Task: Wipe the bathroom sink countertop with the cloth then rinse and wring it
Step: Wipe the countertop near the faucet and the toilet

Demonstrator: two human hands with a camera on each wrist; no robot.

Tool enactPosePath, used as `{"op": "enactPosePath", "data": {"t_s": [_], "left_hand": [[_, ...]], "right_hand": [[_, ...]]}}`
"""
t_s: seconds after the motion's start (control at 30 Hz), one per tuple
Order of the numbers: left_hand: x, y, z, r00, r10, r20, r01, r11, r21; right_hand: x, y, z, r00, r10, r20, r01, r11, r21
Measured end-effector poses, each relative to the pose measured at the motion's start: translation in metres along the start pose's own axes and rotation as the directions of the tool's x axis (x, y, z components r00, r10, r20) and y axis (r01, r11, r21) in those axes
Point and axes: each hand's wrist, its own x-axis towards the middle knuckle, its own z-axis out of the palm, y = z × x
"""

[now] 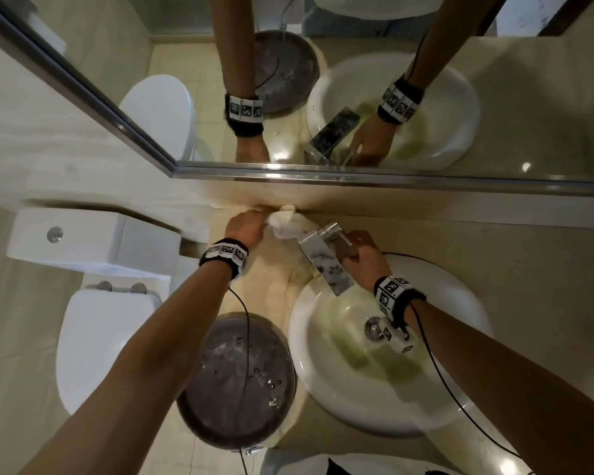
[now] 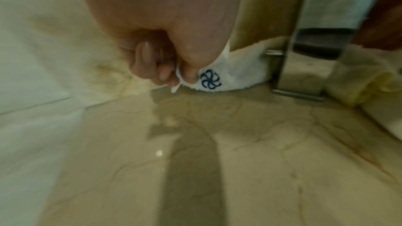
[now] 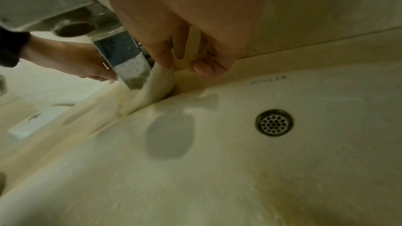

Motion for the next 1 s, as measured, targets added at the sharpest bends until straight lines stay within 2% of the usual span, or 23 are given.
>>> {"op": "enactPosePath", "data": {"t_s": [0.1, 0.2, 0.27, 0.33, 0.37, 0.43, 0.5, 0.57, 0.6, 0.63, 0.73, 0.87, 1.0], "left_hand": [[-0.006, -0.029, -0.003, 0.989, -0.148, 0.019, 0.147, 0.989, 0.027], [-0.012, -0.045, -0.003, 0.939, -0.338, 0.069, 0.338, 0.941, 0.019], [-0.019, -0.044, -0.002, 0.915, -0.403, 0.037, 0.402, 0.915, 0.009], [-0.026, -0.036, 0.004, 0.93, -0.347, -0.121, 0.355, 0.934, 0.052], [-0.03, -0.03, 0.008, 0.943, -0.265, -0.2, 0.288, 0.953, 0.094], [-0.035, -0.012, 0.014, 0.957, -0.071, -0.282, 0.107, 0.988, 0.112], [-0.037, 0.008, 0.022, 0.962, 0.117, -0.246, -0.099, 0.991, 0.085], [-0.038, 0.024, 0.029, 0.957, 0.283, -0.062, -0.276, 0.955, 0.11], [-0.037, 0.028, 0.033, 0.946, 0.323, 0.001, -0.32, 0.939, 0.128], [-0.035, 0.028, 0.036, 0.944, 0.329, 0.015, -0.328, 0.936, 0.128], [-0.028, 0.021, 0.04, 0.968, 0.25, 0.007, -0.249, 0.962, 0.116], [-0.022, 0.006, 0.024, 0.975, 0.216, 0.059, -0.222, 0.962, 0.156], [-0.026, -0.014, 0.023, 0.986, 0.164, 0.036, -0.167, 0.976, 0.137]], "right_hand": [[-0.004, -0.003, 0.003, 0.996, 0.071, 0.046, -0.07, 0.997, -0.025], [-0.004, -0.004, 0.007, 0.997, 0.075, 0.012, -0.075, 0.997, 0.007], [-0.003, -0.004, 0.01, 0.998, 0.069, -0.007, -0.068, 0.997, 0.025], [-0.001, -0.006, 0.011, 0.997, 0.073, 0.007, -0.073, 0.997, 0.037], [-0.001, -0.006, 0.011, 0.997, 0.072, 0.013, -0.073, 0.996, 0.047], [0.0, -0.006, 0.011, 0.999, 0.048, 0.013, -0.049, 0.997, 0.067], [0.0, -0.008, 0.008, 0.999, 0.03, 0.025, -0.031, 0.998, 0.055], [0.001, -0.008, 0.006, 0.999, 0.028, 0.016, -0.029, 0.997, 0.065], [0.002, -0.008, 0.007, 0.999, 0.036, 0.01, -0.037, 0.997, 0.065], [0.005, -0.005, 0.007, 0.999, 0.045, 0.007, -0.045, 0.998, 0.047], [0.008, 0.0, 0.007, 0.997, 0.079, 0.026, -0.078, 0.996, -0.043], [0.008, -0.001, 0.008, 0.998, -0.023, -0.062, 0.023, 1.0, 0.0], [0.007, 0.002, 0.01, 0.998, 0.018, -0.052, -0.018, 1.0, -0.002]]}}
